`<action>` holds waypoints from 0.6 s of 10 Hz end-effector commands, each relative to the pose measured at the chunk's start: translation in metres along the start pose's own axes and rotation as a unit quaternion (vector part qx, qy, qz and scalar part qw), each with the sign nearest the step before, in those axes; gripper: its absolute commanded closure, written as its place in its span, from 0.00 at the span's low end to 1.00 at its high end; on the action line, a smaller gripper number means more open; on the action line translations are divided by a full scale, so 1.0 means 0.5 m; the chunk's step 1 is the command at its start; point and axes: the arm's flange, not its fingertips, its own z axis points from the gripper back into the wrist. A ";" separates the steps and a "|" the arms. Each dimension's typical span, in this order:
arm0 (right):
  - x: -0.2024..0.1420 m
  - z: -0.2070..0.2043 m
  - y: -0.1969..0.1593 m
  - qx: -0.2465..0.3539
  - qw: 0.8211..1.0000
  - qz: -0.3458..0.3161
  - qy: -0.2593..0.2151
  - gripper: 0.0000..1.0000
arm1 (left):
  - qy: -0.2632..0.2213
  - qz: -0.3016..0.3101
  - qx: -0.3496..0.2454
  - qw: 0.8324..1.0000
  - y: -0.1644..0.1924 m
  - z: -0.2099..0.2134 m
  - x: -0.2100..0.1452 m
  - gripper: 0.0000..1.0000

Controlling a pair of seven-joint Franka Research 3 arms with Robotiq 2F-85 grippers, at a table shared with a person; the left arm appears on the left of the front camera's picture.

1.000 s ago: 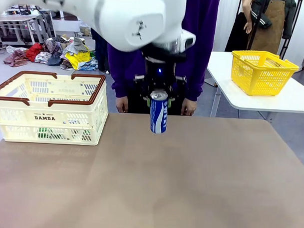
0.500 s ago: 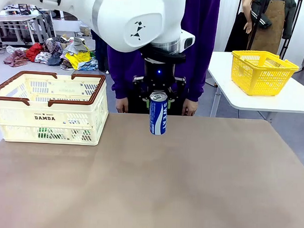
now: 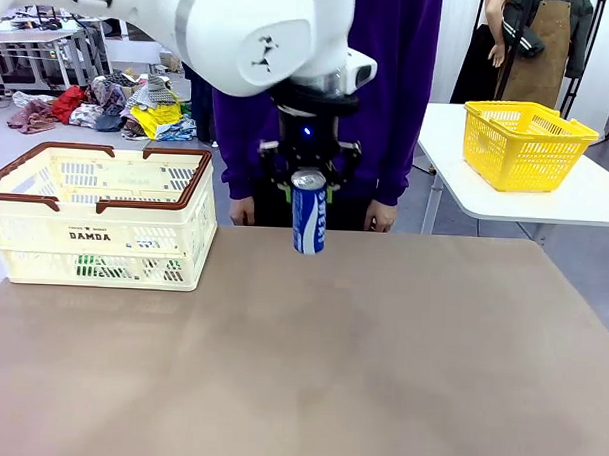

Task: Place the drinks into the Shopping basket.
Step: Pick up one drink and place it into the Shopping basket.

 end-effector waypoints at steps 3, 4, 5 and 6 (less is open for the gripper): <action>0.005 0.000 0.005 0.011 1.000 0.006 -0.004 0.00 | -0.033 -0.044 -0.091 0.994 0.256 0.091 0.120 1.00; 0.005 0.000 0.005 0.011 1.000 0.006 -0.004 0.00 | -0.055 -0.043 -0.056 0.996 0.323 0.102 0.138 1.00; 0.005 0.000 0.005 0.011 1.000 0.006 -0.004 0.00 | -0.047 -0.044 -0.047 0.997 0.391 0.112 0.155 1.00; 0.005 0.000 0.005 0.011 1.000 0.006 -0.004 0.00 | -0.061 -0.007 -0.021 0.998 0.453 0.111 0.175 1.00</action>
